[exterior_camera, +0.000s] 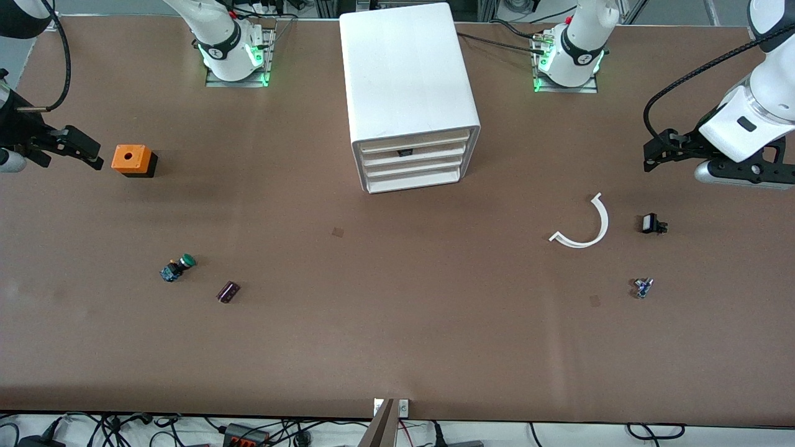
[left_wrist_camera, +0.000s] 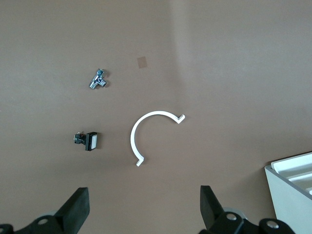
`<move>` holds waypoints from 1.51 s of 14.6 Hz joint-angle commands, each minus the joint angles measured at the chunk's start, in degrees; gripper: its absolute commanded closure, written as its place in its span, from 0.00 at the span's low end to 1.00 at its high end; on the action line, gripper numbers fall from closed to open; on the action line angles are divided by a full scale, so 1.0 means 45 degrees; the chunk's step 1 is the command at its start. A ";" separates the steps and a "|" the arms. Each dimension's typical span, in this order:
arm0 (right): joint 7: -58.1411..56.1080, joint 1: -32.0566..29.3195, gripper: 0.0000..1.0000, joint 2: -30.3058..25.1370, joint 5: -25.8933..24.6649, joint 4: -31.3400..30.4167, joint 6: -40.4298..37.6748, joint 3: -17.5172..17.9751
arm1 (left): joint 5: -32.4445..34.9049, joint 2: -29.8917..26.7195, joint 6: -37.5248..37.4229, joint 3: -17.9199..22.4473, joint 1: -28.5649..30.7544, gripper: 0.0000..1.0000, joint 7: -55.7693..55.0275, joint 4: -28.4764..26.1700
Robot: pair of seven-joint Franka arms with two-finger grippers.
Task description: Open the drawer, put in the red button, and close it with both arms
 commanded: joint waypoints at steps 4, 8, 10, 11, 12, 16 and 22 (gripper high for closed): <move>-0.0122 0.0063 0.00 -0.0108 0.0165 0.0158 -0.0565 -0.0036 | 0.0125 -0.0013 -0.0127 0.0106 0.0002 0.00 0.0246 0.0016; -0.0141 0.0063 0.00 -0.0088 0.0185 0.0139 -0.0584 -0.0036 | 0.0105 0.0046 -0.0127 0.0048 0.0002 0.00 0.0227 0.0193; -0.0161 0.0063 0.00 -0.0088 0.0185 0.0119 -0.0584 -0.0055 | 0.0106 0.0066 -0.0127 0.0028 -0.0056 0.00 0.0246 0.0251; -0.0180 0.0044 0.00 -0.0088 0.0166 0.0119 -0.0584 -0.0055 | 0.0106 0.0104 -0.0127 0.0028 -0.0114 0.00 0.0227 0.0310; -0.0161 0.0025 0.00 -0.0088 0.0165 0.0119 -0.0584 -0.0055 | 0.0106 0.0143 -0.0127 0.0009 -0.0115 0.00 0.0227 0.0349; -0.0141 0.0044 0.00 -0.0069 0.0146 0.0119 -0.0565 -0.0055 | 0.0086 0.0144 -0.0146 0.0009 -0.0115 0.00 0.0227 0.0349; -0.0180 0.0024 0.00 -0.0049 0.0146 0.0119 -0.0565 -0.0055 | 0.0086 0.0202 -0.0108 0.0009 -0.0096 0.00 0.0246 0.0369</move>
